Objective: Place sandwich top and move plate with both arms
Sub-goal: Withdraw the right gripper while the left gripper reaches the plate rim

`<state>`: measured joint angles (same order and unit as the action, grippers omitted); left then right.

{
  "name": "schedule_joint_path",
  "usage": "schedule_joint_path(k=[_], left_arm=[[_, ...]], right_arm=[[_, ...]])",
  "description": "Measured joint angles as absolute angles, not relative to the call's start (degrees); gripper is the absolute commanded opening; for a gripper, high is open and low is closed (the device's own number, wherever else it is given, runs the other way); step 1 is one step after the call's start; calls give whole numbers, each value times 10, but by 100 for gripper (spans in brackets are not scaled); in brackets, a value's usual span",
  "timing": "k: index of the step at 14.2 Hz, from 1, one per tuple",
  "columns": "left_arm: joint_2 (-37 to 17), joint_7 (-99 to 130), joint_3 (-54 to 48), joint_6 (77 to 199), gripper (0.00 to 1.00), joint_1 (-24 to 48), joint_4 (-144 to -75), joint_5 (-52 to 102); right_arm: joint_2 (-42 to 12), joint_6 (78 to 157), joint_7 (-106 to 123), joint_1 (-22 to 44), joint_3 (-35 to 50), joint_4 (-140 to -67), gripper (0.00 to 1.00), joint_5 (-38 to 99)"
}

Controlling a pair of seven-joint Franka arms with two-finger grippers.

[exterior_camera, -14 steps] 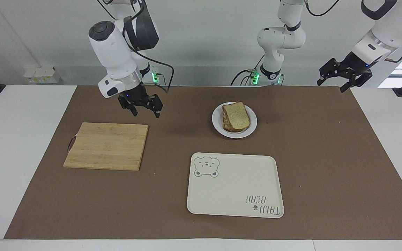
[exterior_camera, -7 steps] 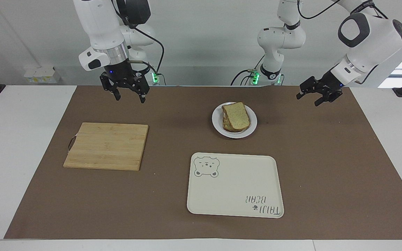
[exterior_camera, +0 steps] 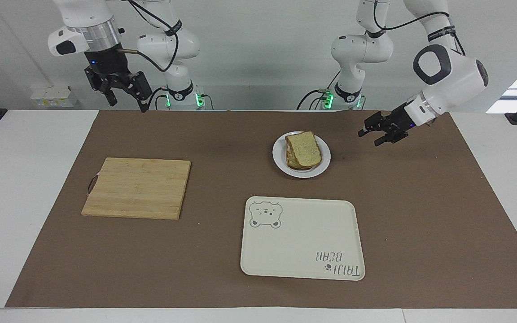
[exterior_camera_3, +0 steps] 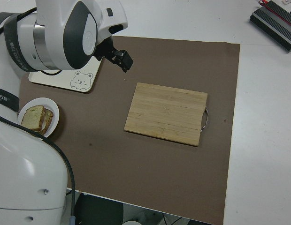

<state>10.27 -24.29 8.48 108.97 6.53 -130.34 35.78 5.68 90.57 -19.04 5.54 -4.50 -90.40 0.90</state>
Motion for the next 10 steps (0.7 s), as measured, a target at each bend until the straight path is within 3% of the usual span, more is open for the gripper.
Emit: schedule_joint_path(k=[4, 10], left_arm=[[102, -343, 85, 1147, 77, 65, -1391, 437], [102, -436, 85, 1194, 69, 73, -1478, 547]], right_arm=[[57, 898, -68, 55, -94, -901, 100, 7], [56, 886, -54, 59, -80, -915, 100, -2]])
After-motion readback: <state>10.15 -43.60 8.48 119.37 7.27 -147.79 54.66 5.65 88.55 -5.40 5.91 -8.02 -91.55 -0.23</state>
